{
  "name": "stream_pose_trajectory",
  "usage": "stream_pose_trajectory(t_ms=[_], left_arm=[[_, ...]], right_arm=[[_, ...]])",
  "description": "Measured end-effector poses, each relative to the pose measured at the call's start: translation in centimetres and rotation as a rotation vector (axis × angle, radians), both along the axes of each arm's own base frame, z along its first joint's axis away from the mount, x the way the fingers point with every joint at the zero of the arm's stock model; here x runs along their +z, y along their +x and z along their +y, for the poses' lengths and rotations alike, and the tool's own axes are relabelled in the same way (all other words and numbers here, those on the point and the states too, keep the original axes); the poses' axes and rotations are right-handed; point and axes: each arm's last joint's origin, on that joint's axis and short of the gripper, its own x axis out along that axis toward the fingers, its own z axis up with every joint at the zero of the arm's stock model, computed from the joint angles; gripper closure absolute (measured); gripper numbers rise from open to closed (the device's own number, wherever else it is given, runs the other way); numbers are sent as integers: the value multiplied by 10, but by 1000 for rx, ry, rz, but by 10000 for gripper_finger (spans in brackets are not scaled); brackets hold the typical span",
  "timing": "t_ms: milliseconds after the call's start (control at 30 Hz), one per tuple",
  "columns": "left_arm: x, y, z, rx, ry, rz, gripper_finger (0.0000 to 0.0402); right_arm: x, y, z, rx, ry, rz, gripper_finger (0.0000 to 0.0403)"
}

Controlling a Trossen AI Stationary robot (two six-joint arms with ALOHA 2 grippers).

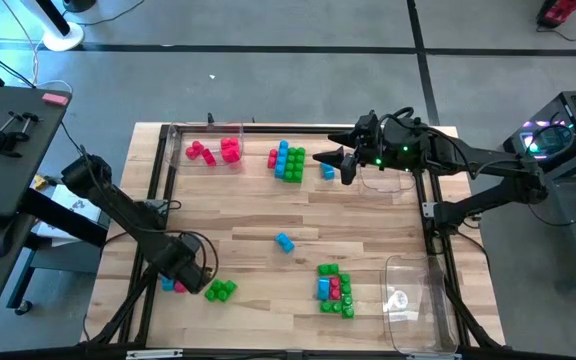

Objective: Sort blocks
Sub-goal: Put the game piece into the top left transparent bin

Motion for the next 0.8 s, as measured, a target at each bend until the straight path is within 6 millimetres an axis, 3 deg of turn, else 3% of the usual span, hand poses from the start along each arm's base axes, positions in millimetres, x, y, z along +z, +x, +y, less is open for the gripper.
stream_pose_trajectory(t_ms=[333, 600, 800], left_arm=[[-4, -8, -9, 38, 7, 60, 401], [-13, 1, -10, 42, 6, 79, 401], [-13, 13, -1, -37, 57, -26, 402]], right_arm=[[-1, 0, 0, 0, 1, 14, 176], [-1, 0, 0, 0, 1, 12, 176], [-1, 0, 0, -1, 1, 12, 176]])
